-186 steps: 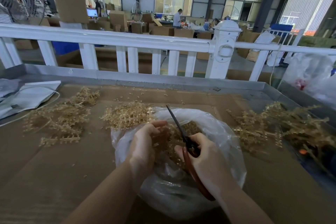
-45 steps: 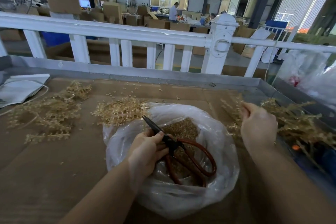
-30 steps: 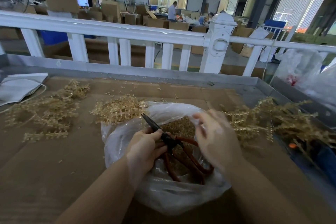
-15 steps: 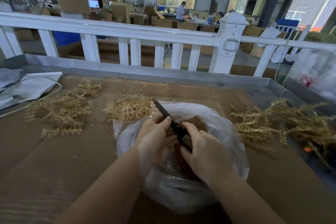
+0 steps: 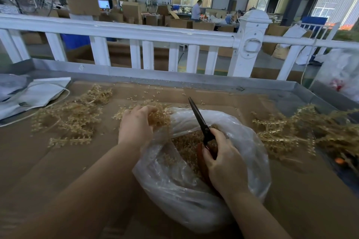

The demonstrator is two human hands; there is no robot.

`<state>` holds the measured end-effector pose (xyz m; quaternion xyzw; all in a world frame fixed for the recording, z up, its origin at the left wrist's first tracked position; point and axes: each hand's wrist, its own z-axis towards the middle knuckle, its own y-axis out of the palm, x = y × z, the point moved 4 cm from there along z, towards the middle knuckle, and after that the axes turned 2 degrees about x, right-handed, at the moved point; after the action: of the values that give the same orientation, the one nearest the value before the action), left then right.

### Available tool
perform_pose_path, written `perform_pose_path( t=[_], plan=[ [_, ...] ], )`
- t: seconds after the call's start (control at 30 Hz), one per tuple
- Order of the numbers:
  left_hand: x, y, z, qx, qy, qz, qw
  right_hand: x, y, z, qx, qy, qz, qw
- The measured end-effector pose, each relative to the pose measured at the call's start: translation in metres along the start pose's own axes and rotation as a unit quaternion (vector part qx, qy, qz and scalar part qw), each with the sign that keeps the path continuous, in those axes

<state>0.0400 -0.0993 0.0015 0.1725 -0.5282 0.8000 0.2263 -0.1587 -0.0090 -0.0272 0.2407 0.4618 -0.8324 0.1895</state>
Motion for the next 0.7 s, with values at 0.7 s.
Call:
perform_pose_path(
  t=[0.7],
  plan=[
    [-0.021,-0.037,0.035,0.148,-0.283,-0.457,0.83,0.001,0.001,-0.003,0.017,-0.007,0.0,1.0]
  ],
)
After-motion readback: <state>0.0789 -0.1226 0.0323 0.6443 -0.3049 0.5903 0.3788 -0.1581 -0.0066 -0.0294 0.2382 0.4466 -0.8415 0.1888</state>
